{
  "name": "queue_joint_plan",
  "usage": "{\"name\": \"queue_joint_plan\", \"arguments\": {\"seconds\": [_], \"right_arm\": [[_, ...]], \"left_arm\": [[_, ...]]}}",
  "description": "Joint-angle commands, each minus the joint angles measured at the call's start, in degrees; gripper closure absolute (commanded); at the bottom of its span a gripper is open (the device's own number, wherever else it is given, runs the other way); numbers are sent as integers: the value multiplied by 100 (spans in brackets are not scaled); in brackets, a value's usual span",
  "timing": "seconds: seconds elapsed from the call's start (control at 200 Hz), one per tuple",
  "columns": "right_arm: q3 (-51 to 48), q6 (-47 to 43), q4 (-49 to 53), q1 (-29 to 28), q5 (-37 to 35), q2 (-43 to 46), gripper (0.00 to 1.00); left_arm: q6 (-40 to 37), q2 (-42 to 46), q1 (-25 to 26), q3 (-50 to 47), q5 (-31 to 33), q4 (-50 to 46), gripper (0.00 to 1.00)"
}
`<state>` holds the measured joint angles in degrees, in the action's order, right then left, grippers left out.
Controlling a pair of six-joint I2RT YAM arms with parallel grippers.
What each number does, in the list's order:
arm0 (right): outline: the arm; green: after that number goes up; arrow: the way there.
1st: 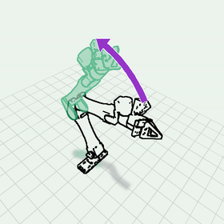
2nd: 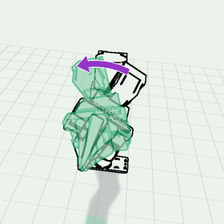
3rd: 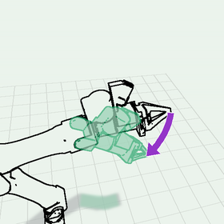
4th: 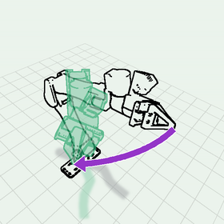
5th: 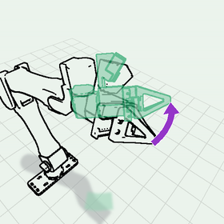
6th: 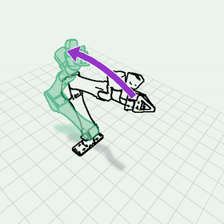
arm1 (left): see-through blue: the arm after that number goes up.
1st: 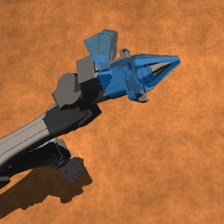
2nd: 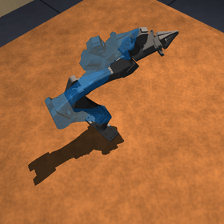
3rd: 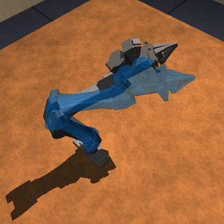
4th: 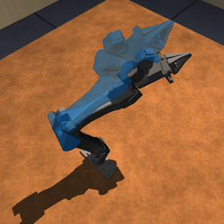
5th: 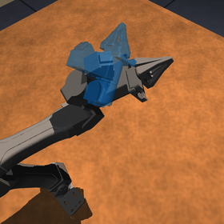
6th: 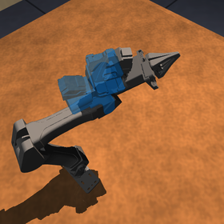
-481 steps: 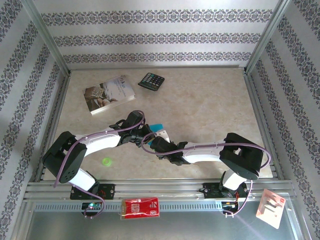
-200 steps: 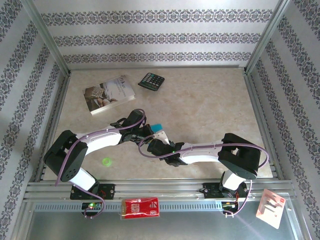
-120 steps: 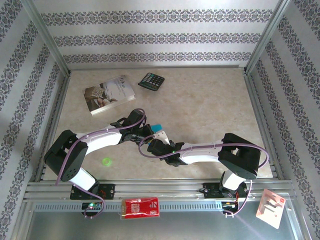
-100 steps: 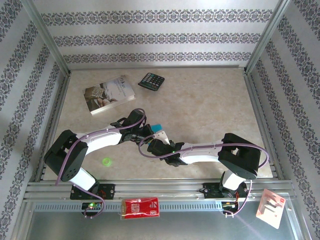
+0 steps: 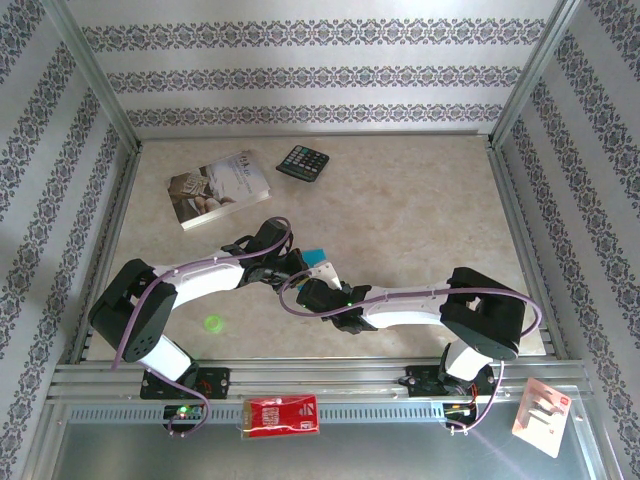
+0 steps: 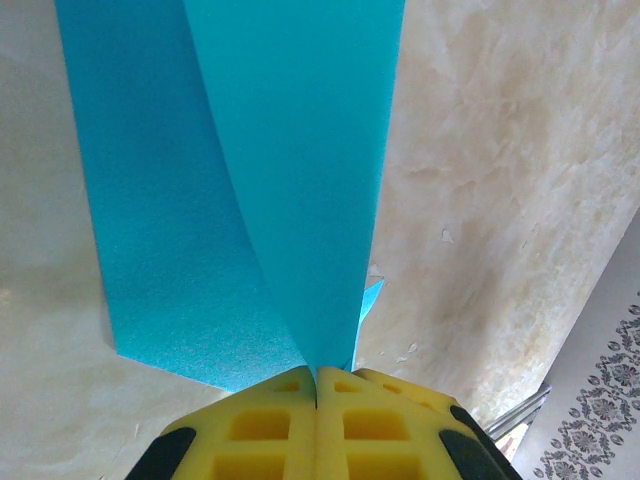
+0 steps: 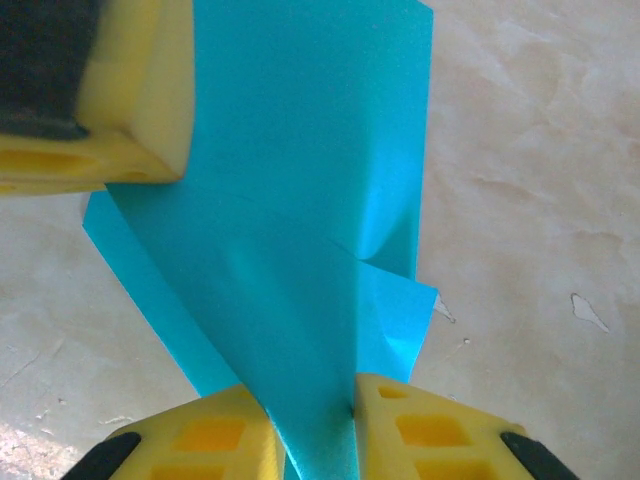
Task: Fold a paper plane with a square sheet of paper (pick it up from the middle)
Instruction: Fourth fold the wing at the center of the table.
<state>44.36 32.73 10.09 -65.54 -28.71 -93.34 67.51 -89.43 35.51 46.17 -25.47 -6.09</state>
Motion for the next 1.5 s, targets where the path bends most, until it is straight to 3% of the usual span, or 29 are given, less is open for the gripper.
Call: {"name": "queue_joint_plan", "arguments": {"seconds": [0.0,0.545,0.714,0.864,0.979,1.109,1.304,1.494], "right_arm": [[-105,42,149,-58,-126,73,78],[-241,133,-66,-17,-8,112,100],[-374,143,-202,74,121,325,100],[-602,147,-550,316,691,590,100],[-780,163,-816,475,1163,781,100],[-991,289,-1121,724,1719,959,100],[-1244,427,-1500,1032,2373,1079,100],[-1366,394,-1512,1085,2343,1240,100]], "left_arm": [[-108,-81,-83,97,-63,-214,100],[-219,-89,-97,76,-2,-217,100],[-320,43,-177,50,56,-287,84],[-564,354,-368,117,90,-495,66],[-826,698,-549,151,149,-715,61],[-805,938,-641,-63,194,-668,64],[-584,861,-634,-431,-1,-165,80],[-497,702,-615,-652,-138,235,83]]}}
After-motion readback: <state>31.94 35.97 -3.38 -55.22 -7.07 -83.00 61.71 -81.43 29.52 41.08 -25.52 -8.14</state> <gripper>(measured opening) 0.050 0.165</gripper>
